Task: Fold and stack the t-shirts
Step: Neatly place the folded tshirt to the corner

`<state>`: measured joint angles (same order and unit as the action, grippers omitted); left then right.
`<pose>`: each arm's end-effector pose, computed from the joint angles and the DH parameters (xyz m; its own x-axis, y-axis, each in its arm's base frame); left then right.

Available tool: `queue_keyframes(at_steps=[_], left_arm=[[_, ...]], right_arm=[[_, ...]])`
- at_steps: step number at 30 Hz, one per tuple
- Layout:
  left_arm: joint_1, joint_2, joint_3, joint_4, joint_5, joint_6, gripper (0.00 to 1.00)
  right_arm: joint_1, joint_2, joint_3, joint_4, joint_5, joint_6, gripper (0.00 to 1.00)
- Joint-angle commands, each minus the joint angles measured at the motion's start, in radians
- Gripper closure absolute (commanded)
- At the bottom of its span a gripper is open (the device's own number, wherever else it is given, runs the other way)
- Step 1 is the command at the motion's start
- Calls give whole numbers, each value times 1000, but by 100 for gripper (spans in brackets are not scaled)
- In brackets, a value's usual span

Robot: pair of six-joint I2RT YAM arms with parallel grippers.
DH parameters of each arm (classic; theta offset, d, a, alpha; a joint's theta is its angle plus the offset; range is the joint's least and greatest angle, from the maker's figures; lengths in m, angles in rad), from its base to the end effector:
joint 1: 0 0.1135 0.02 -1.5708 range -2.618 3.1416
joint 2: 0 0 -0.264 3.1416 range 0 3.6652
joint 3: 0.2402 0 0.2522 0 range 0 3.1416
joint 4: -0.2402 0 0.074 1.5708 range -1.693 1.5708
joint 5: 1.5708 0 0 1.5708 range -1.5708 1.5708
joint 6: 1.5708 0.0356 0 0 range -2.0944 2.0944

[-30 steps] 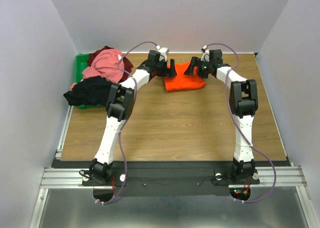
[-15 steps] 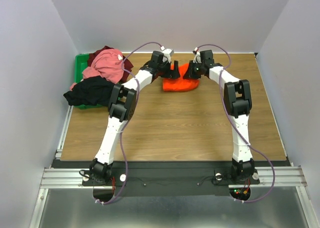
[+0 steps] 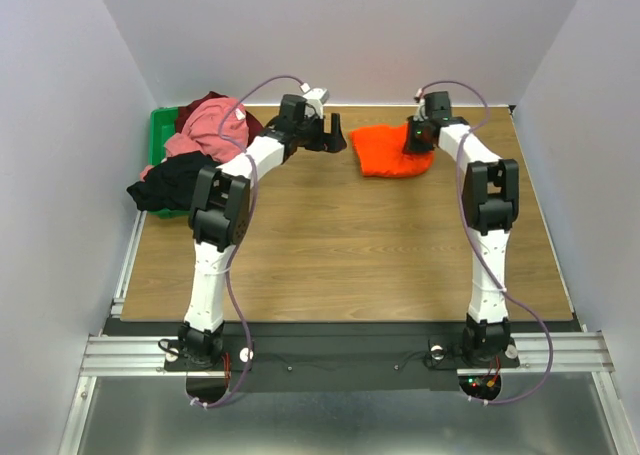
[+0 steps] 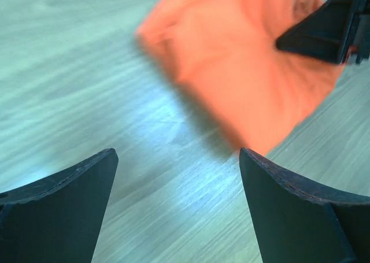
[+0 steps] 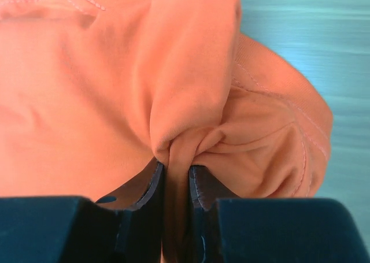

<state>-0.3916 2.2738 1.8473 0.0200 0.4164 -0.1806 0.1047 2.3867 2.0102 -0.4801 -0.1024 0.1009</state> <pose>0.4903 -0.2180 0.2261 -0.4839 0.0221 -0.8748 0.6155 0.7192 -0.3223 0.5305 0.0594 0.1775 -0.7648 0.0204 -0.6439 -0.0940 0.9853 0.1428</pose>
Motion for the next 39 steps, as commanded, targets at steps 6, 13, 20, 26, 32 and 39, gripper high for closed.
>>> queue_keyframes(at_steps=[6, 13, 20, 26, 32, 39], left_arm=[[45, -169, -106, 100, 70, 10, 1], [48, -174, -120, 104, 76, 15, 1], [49, -169, -123, 107, 85, 15, 1], [48, -172, -129, 110, 101, 15, 1], [50, -178, -131, 109, 104, 15, 1], [48, -206, -151, 116, 55, 18, 1]], right_arm=[[-209, -50, 93, -78, 176, -87, 100], [-293, -47, 125, -83, 231, -73, 100], [-321, -40, 200, -83, 319, -92, 100], [-323, 8, 286, -84, 444, -223, 100], [-329, 48, 341, -83, 477, -233, 89], [-329, 22, 364, -83, 520, -201, 4]])
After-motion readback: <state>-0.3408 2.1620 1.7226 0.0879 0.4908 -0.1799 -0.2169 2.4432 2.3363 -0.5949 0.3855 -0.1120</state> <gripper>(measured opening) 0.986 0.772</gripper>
